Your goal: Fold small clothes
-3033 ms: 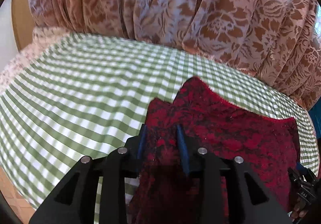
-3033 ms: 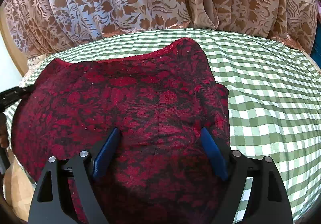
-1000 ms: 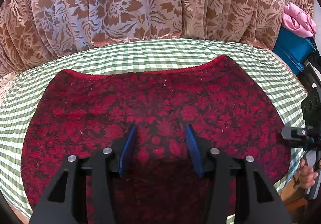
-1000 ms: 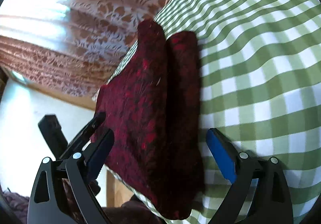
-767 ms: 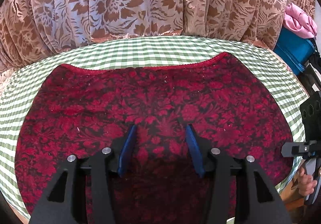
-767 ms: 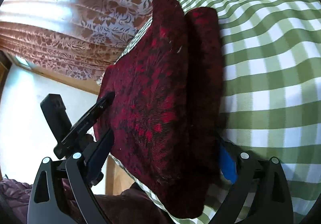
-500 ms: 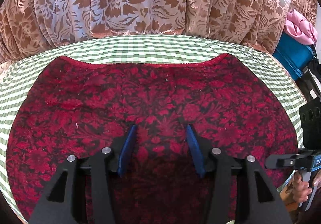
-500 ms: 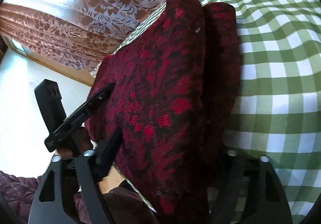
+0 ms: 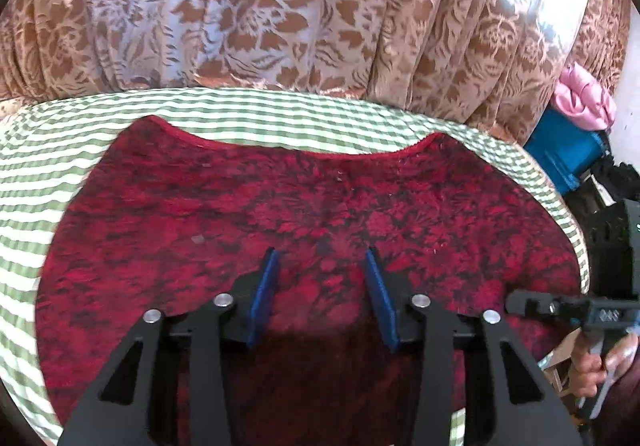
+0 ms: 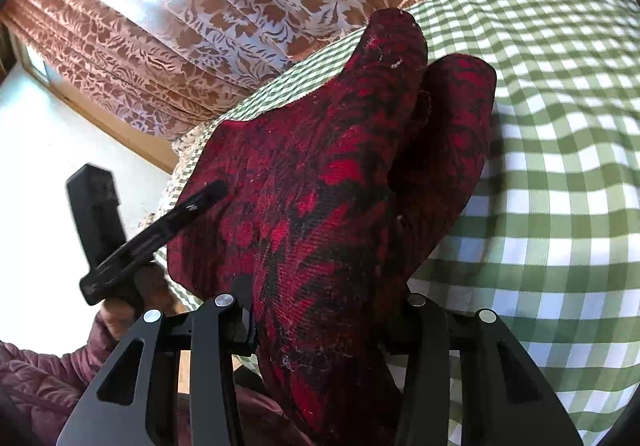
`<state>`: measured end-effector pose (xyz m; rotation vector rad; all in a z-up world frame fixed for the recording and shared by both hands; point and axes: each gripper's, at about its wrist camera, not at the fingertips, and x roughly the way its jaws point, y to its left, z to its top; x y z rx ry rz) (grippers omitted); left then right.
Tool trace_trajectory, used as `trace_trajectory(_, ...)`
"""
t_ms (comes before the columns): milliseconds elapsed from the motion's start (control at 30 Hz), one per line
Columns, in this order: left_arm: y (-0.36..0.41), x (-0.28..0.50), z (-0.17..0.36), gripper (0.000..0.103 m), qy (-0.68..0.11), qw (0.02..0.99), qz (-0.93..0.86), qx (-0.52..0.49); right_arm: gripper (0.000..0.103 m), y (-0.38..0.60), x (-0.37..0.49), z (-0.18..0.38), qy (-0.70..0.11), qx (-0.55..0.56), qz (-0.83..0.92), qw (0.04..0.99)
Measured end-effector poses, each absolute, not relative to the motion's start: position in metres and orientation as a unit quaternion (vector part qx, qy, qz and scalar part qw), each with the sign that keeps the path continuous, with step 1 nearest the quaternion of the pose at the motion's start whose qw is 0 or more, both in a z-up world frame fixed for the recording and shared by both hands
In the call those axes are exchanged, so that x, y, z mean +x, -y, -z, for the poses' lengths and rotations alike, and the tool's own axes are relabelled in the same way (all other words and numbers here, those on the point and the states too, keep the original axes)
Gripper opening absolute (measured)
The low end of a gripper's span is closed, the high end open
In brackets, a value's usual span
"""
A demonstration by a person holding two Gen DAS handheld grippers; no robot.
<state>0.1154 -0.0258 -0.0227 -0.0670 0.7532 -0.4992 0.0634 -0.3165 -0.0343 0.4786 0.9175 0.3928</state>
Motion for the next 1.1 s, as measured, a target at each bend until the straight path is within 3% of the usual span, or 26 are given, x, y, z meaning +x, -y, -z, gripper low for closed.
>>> trace_trajectory(200,-0.017,0.122,0.040,0.028,-0.394,0.887,0.228,-0.075,0.042,0.310,0.066,0.023,-0.437,0.200,-0.181,0.858)
trace_trajectory(767,-0.023,0.132,0.064,0.026,-0.408,0.871,0.242,-0.127,0.039,0.211,0.084,-0.053,-0.394,0.073,-0.226,0.888)
trace_trajectory(1100,-0.071,0.109,0.028,0.019,-0.375,0.894,0.207,-0.134,0.039,0.162,0.107,-0.060,-0.406,0.018,-0.212,0.889)
